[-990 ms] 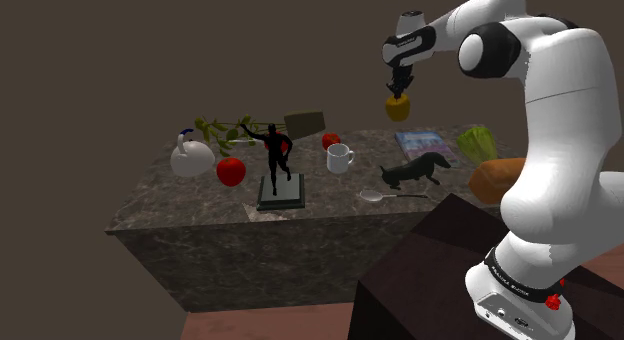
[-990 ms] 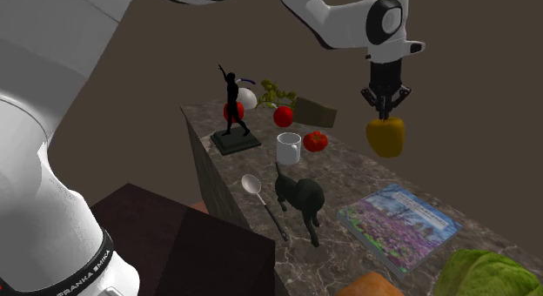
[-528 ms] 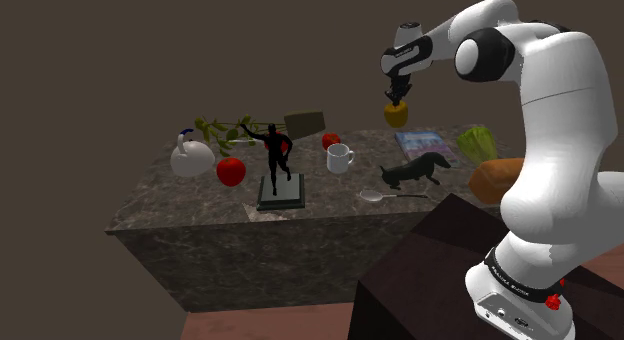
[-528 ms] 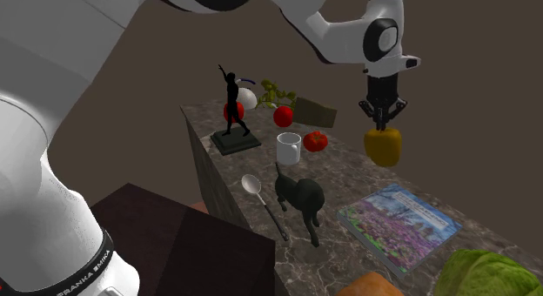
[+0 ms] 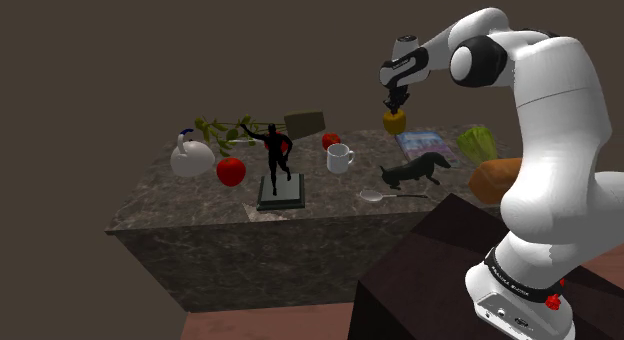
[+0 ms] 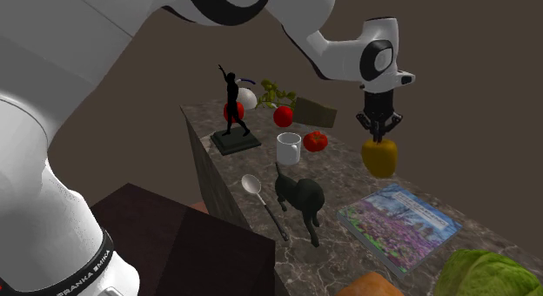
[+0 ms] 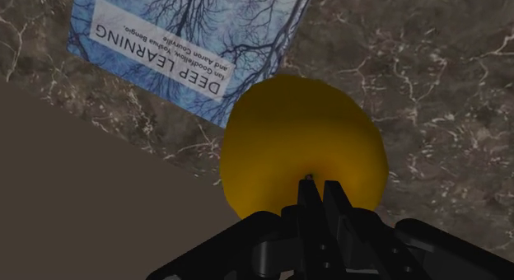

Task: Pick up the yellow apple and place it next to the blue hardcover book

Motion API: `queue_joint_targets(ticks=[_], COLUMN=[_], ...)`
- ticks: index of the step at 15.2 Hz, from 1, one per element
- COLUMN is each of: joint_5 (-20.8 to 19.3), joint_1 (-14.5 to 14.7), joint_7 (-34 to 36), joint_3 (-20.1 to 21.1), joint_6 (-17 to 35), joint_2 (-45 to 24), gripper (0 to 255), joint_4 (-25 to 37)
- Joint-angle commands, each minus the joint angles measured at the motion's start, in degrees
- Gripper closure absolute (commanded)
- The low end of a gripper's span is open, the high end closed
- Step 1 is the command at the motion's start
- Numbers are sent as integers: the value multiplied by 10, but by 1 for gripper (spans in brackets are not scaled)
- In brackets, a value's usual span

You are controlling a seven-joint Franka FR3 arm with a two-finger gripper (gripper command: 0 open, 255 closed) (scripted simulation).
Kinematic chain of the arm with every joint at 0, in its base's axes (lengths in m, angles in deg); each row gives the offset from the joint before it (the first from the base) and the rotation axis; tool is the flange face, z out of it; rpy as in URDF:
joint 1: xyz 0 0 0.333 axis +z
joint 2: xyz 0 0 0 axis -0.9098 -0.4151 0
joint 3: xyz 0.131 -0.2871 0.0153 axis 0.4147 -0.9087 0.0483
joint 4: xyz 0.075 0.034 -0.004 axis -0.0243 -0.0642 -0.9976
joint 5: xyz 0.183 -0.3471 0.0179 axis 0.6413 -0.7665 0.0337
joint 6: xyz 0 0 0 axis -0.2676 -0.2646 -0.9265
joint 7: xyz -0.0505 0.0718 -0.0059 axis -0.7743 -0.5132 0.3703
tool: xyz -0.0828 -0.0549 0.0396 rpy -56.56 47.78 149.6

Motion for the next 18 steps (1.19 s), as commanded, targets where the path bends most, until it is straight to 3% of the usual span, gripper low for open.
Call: queue_joint_targets(ticks=[1,9,17,18], joint_5=[-1,-3,-3,-4], joint_1=[0,1,1,1], joint_7=[1,7,7,8], joint_3=[0,-3,-3,-3], joint_6=[10,46,47,50], joint_2=[-8,-46,-48,-46], gripper=[255,255,255,0], joint_4=[-2,1,1,-4])
